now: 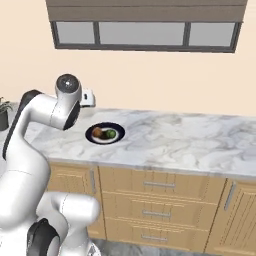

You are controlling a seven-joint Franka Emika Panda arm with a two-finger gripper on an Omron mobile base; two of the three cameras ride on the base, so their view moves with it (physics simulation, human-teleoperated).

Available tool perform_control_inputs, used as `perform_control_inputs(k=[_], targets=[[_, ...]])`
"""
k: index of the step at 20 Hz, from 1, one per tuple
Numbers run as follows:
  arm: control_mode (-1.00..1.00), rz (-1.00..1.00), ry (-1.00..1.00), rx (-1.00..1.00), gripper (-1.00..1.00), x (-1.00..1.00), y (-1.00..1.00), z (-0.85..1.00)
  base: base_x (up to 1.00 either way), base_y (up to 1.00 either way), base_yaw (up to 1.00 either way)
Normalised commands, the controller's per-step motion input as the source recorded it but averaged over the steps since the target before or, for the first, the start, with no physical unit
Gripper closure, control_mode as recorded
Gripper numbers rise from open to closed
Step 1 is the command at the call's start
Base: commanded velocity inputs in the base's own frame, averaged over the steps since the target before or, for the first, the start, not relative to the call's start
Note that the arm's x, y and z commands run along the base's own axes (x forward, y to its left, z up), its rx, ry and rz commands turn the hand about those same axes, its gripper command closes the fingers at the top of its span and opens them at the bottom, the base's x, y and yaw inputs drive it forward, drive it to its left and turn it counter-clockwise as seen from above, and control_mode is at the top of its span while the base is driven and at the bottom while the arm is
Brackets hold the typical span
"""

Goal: Pick the avocado and bread from the counter and place them on the plate. Then pick the jam from the cabinet and place it next to the plate. Lastly close the cabinet door.

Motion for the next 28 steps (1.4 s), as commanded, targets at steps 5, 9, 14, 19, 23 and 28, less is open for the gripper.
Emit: perform_control_inputs(k=[5,9,14,19,23,28], targets=[[1.0,0.0,0.0,0.0,-1.0,0.0,0.0,0.0,-0.38,-0.19,0.32],[1.0,0.0,0.0,0.0,-1.0,0.0,0.0,0.0,-0.27,-0.15,0.45],[1.0,0.0,0.0,0.0,-1.0,0.0,0.0,0.0,-0.22,-0.11,0.47],[1.0,0.0,0.0,0.0,-1.0,0.0,0.0,0.0,-0.16,-0.04,0.49],[1.0,0.0,0.0,0.0,-1.0,0.0,0.0,0.0,-0.1,0.0,0.49],[1.0,0.0,0.0,0.0,-1.0,0.0,0.0,0.0,-0.05,0.0,0.49]])
